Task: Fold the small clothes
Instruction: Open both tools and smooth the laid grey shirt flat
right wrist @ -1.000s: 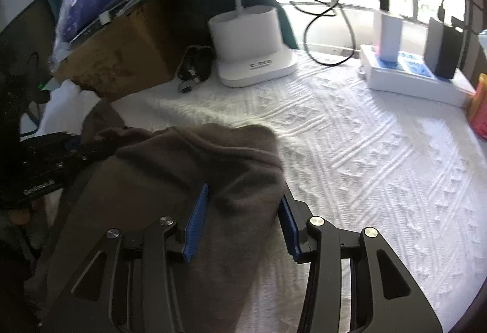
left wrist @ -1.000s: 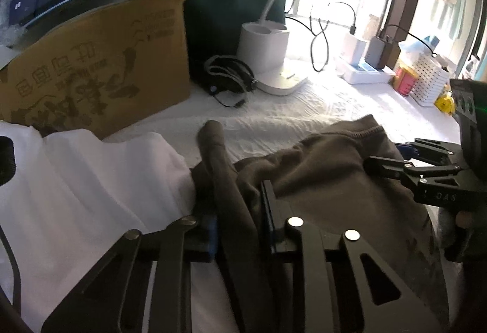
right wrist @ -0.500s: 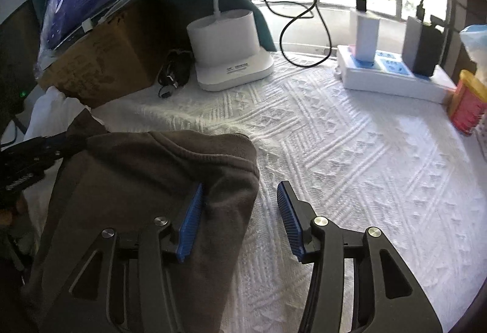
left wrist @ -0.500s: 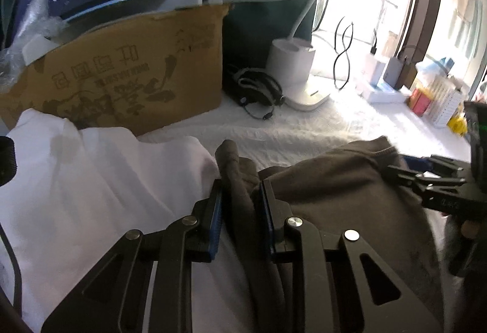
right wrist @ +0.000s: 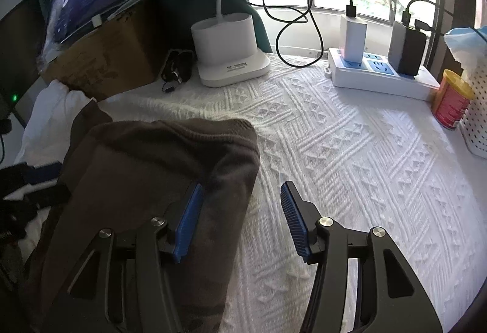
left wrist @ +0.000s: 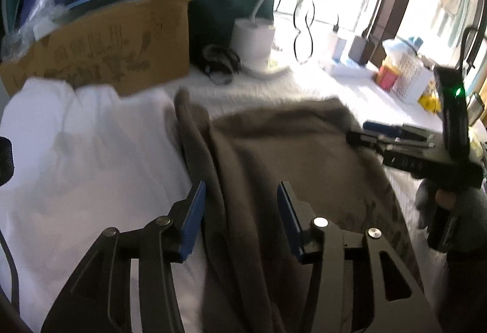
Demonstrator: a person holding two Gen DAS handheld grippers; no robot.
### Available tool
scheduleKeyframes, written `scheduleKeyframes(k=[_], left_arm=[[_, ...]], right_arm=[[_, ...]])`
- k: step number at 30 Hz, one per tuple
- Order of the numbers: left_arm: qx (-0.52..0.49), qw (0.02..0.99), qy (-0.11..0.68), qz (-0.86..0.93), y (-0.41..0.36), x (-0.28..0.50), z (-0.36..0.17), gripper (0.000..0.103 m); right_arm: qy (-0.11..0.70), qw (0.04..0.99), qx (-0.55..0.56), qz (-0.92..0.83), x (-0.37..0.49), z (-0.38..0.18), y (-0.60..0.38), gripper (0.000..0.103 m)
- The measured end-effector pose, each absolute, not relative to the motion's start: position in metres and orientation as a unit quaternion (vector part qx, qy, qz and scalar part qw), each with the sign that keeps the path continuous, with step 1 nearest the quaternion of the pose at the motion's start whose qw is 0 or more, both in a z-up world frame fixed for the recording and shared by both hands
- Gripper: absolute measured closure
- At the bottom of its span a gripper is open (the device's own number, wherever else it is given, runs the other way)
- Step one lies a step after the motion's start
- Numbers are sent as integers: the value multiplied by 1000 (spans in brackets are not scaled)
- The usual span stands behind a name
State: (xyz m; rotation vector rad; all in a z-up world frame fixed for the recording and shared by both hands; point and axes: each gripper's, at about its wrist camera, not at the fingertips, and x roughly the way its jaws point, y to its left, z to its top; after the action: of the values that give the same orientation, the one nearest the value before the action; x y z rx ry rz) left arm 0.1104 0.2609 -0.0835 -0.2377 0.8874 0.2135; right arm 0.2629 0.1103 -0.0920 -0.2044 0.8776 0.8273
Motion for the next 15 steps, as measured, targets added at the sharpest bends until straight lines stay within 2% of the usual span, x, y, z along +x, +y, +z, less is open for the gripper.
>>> scheduleKeyframes(k=[7, 15], left_arm=[[-103, 878, 448, 133, 255, 91, -96, 55], [-80, 883, 438, 148, 251, 78, -94, 55]], right_arm=[[410, 820, -95, 387, 247, -91, 97, 46], [411, 821, -98, 385, 227, -91, 81, 46]])
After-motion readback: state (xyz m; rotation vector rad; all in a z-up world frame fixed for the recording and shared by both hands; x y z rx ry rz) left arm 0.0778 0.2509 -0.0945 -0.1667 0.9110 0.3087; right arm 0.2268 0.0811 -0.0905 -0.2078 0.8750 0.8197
